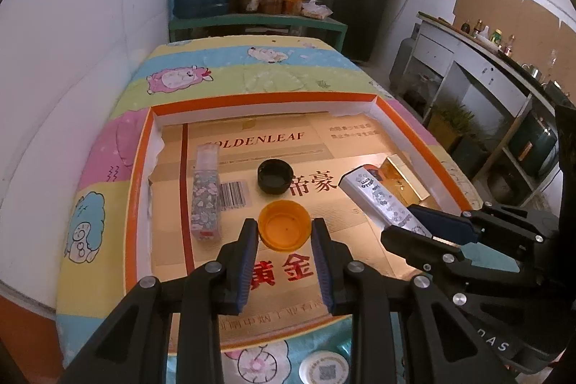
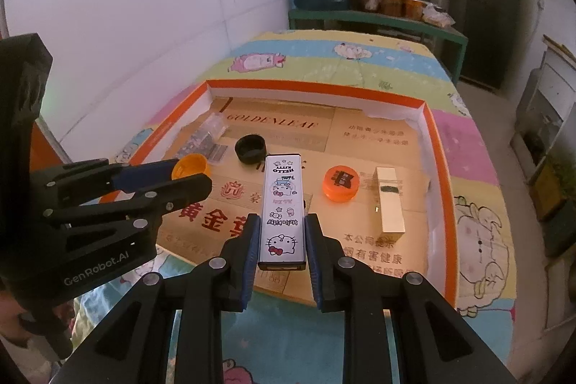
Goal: Organize rigid objects
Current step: 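Carry the orange cap with the left tool while the right tool carries the white box over the cardboard box, then release the orange cap into the box with the left tool while the right tool lays the white box inside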
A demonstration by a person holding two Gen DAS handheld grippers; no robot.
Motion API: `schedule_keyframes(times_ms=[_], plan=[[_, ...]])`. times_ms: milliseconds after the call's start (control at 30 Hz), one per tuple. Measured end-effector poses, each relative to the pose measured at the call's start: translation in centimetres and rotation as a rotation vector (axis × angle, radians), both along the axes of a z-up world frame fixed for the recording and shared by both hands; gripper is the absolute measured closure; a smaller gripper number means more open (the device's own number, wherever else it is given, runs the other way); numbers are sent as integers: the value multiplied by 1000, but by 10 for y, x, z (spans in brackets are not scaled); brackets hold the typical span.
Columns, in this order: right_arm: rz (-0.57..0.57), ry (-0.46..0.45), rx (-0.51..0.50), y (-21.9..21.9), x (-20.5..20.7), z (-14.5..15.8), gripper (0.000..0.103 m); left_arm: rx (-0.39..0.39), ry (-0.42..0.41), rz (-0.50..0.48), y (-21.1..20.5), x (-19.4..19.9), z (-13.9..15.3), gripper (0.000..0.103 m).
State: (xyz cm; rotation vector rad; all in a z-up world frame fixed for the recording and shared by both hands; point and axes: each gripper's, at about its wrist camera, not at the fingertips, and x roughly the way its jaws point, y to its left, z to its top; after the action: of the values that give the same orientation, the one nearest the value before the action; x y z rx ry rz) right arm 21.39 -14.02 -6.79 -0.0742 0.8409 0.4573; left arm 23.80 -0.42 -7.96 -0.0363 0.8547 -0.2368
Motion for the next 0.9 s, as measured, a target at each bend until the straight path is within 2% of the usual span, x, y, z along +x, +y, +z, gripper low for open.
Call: schedule_keyframes(times_ms=[533,900], plan=[[5,30,-22,6,14,-17,78,13,47,9,2,16,-21,72],[6,45,-30,6,17,-23,78,-15,61,12,4,20,-26,72]])
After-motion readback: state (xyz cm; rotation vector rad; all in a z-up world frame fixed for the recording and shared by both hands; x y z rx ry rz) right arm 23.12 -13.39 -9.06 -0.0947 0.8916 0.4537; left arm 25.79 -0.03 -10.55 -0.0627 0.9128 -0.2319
